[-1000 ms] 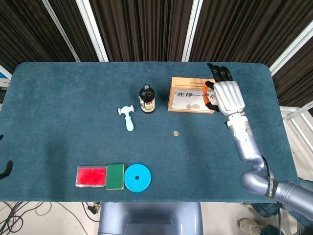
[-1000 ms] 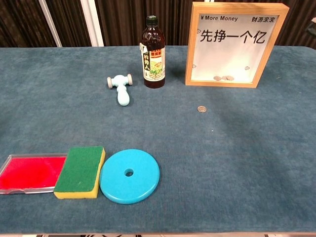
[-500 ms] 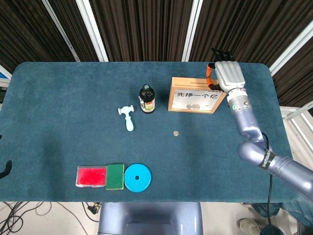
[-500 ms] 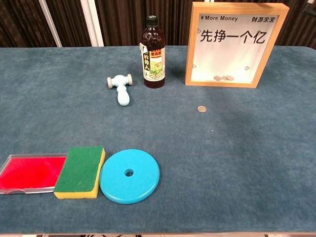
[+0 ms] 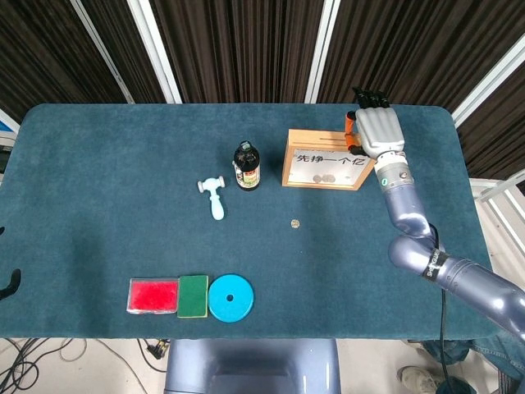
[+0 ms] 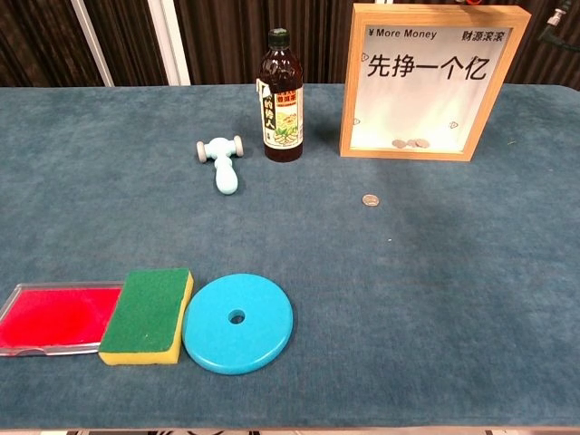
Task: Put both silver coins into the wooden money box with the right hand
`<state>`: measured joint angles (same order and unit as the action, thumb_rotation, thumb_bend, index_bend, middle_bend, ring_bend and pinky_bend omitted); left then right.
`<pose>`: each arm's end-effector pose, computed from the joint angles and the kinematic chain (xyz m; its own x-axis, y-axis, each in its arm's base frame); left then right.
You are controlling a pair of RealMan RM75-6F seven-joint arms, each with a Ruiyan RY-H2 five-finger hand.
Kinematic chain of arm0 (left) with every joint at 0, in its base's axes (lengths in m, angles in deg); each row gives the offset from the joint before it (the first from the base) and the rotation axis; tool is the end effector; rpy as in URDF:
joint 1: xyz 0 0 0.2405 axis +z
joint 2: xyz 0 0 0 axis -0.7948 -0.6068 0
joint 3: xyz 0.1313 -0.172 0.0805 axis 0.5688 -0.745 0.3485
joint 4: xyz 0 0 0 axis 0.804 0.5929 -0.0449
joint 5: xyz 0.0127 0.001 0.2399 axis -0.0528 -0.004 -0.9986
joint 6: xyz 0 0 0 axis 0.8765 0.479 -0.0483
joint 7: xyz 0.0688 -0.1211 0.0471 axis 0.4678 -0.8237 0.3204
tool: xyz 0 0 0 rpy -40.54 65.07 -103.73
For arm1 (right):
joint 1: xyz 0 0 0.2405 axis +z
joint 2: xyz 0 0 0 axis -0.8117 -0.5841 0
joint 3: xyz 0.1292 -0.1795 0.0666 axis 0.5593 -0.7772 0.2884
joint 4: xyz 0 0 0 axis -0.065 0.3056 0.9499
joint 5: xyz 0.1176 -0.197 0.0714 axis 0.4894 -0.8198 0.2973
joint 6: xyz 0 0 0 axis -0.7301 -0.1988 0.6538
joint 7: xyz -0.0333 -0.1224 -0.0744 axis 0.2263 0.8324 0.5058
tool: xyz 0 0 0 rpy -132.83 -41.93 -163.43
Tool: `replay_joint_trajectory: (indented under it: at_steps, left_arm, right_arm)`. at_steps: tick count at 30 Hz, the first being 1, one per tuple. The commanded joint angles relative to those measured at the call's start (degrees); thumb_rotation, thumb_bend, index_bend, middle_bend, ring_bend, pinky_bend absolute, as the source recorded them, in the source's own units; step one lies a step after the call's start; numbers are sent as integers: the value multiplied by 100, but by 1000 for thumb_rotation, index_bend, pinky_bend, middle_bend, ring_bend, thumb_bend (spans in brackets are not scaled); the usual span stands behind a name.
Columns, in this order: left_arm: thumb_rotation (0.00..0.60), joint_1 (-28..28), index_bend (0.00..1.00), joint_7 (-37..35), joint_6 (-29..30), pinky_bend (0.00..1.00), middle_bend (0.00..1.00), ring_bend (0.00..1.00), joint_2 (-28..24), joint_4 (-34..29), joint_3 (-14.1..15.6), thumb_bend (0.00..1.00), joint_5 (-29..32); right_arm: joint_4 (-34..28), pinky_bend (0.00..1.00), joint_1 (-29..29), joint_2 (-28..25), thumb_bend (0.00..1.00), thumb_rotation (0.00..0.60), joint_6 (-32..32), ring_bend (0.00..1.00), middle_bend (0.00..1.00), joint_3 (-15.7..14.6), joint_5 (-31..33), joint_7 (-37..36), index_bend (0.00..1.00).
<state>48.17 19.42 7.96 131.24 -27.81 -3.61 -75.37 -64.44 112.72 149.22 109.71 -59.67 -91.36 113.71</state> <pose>-0.3361 0.1894 0.1356 0.4007 0.0883 0.9119 0.8650 0.2915 -0.4083 -0.0997 -0.4967 0.1069 0.4685 -0.0212 0.8832 -0.8797 -0.1031 0.4642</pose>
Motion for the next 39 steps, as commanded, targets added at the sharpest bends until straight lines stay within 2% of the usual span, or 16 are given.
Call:
replay_joint_trajectory:
  at_steps: [1,13,20,39]
  left_arm:
    - [600,1,91,-12,-2,0,0,0,-5,-3,3,397,-3]
    - [600,-8,92,-102,-46,0,0,0,-36,-18,11,397,-8]
    - [600,-13,92,-141,-59,0,0,0,-51,-17,22,398,-33]
    - [600,-21,95,-219,-95,0,0,0,-87,-40,21,398,-4]
  right_arm:
    - [73,0,84,61,533,600,70,0,22,-65,169,156,662]
    - [-136,0,328,89,533,600,496,0,20,-148,877,835,662]
    - [-250,0,394,79,533,600,582,0,19,-149,1188,987,662]
    - [-193,0,551,255,534,600,741,0,17,-204,1449,1170,662]
